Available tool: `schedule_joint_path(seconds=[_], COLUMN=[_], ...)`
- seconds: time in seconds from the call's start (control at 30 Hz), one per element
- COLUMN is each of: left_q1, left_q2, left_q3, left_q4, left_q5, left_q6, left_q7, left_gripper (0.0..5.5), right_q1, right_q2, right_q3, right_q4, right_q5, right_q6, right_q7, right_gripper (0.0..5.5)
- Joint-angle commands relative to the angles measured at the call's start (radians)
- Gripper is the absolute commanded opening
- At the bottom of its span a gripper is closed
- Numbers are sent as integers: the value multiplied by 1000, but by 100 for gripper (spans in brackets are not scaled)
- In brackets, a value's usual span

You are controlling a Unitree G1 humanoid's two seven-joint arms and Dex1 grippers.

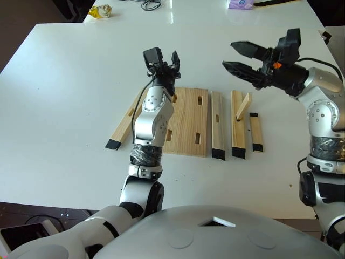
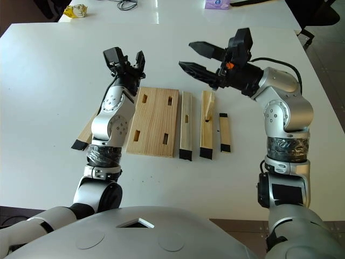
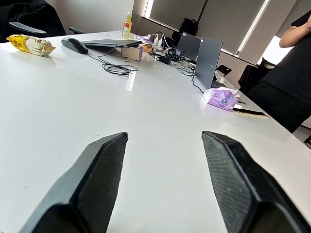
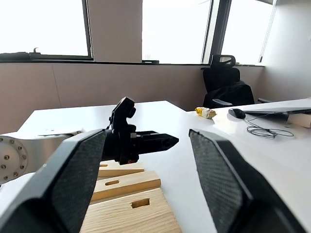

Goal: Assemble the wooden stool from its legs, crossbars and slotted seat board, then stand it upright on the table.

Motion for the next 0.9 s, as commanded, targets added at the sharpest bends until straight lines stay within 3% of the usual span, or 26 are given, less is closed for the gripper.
schedule_joint_path(seconds=[0.03,0.2,0.57,0.7,0.8,0.9], left_q1=[-7,-6,5,41,82,121], left_q2=[-34,-40,-41,-53,-70,-84], left_q3=[-1,-2,3,13,27,32], left_q4=[7,4,-14,-62,-121,-176], left_q5=[5,1,2,4,-3,0], left_q6=[2,1,1,-3,-11,-13], left_q7=[-3,-3,10,47,88,132], left_gripper=[283,283,283,283,283,283], right_q1=[88,149,21,33,205,362], right_q2=[-35,-61,-38,-164,-341,-486], right_q3=[105,182,-31,-56,-64,13], right_q4=[66,181,-87,-184,-289,-305], right_q5=[-135,-269,110,156,215,92], right_q6=[-55,-193,84,208,267,157], right_q7=[18,39,-63,-41,188,385], right_gripper=[316,316,316,316,316,316])
